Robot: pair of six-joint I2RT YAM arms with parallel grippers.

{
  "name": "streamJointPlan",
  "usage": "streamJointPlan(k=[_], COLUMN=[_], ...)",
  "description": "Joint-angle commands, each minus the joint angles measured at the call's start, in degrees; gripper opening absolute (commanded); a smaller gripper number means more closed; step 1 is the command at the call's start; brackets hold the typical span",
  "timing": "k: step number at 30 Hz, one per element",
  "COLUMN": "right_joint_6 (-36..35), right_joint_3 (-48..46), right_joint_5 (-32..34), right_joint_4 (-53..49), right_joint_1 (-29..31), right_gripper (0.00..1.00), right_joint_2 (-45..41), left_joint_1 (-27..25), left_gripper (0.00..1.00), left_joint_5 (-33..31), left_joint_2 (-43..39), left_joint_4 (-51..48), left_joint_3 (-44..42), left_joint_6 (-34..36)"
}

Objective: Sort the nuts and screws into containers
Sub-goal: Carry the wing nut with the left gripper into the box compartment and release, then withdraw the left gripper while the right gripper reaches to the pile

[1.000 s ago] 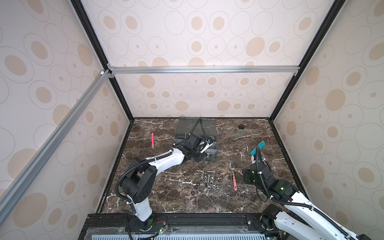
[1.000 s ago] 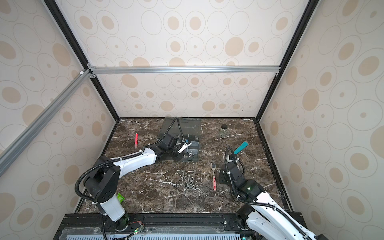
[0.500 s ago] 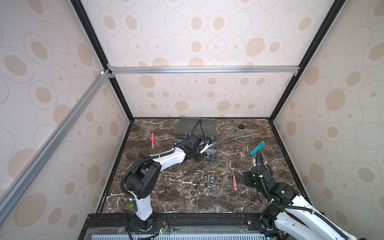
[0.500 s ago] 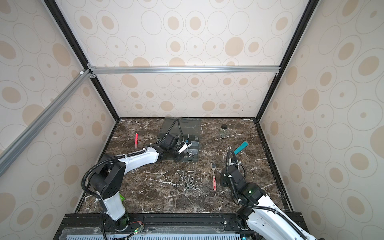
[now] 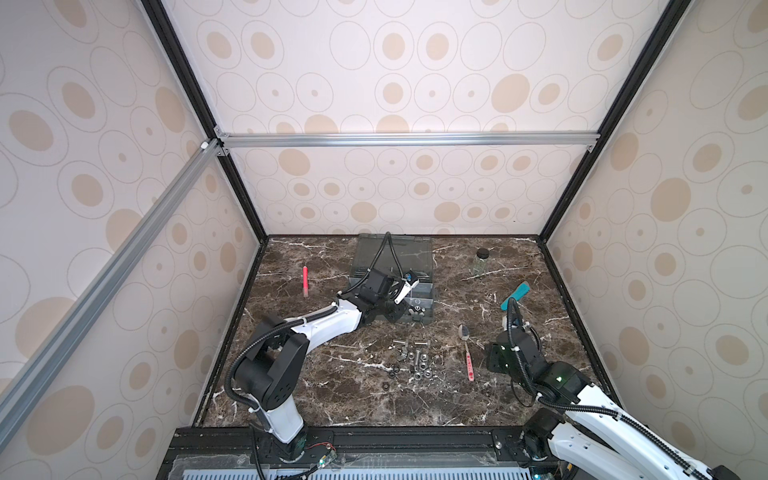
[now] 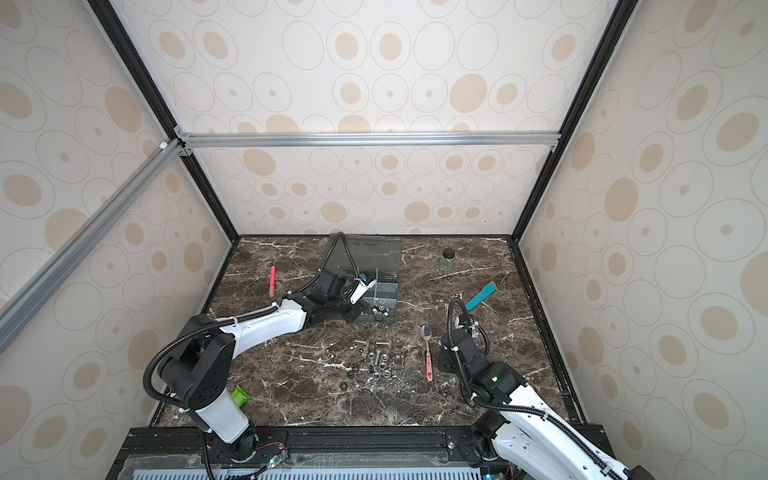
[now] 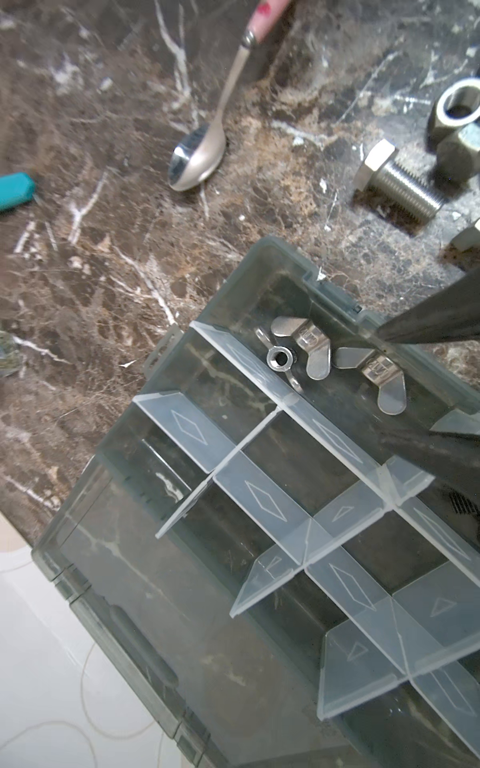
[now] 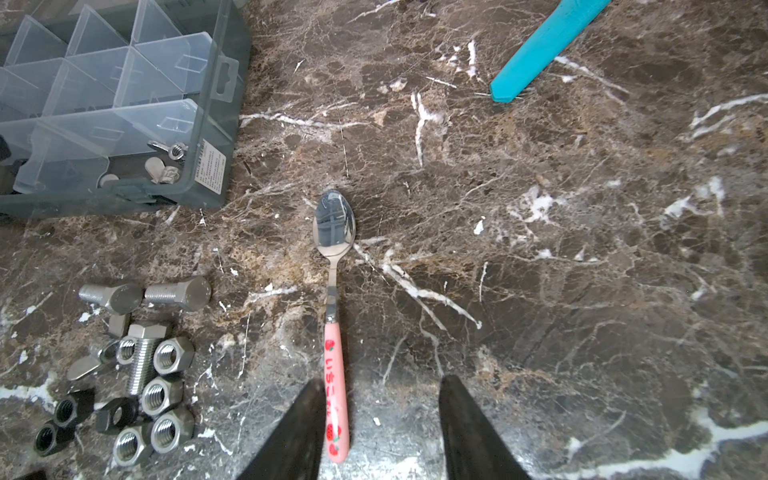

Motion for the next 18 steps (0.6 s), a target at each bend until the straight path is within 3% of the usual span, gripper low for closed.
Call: streamJointPlan(k=[1,9,18], right_joint_6=[0.2,-0.8,-1.9], right_joint_3=[0.8,0.9,2.9], right_joint_5=[-0.9,-3.6,-13.8], right_joint_4=[0.4,2.6,8.2], right_joint_1=[-0.3,-0.3,-0.4], right_gripper=[0.48,0.48,0.48], right_joint_2=[0.4,2.7,12.7], left_joint_1=[2.5,3.3,3.3], left_gripper=[0.35,0.35,0.36], left_joint_5=[2.8,-0.1,-4.3], left_joint_2=[-3.6,-13.6,-24.8], left_joint_4=[7.0,14.1,18.3], left_joint_3=[-2.9,-12.6,-23.1], left_joint_6=[-7.2,-19.1,-28.9])
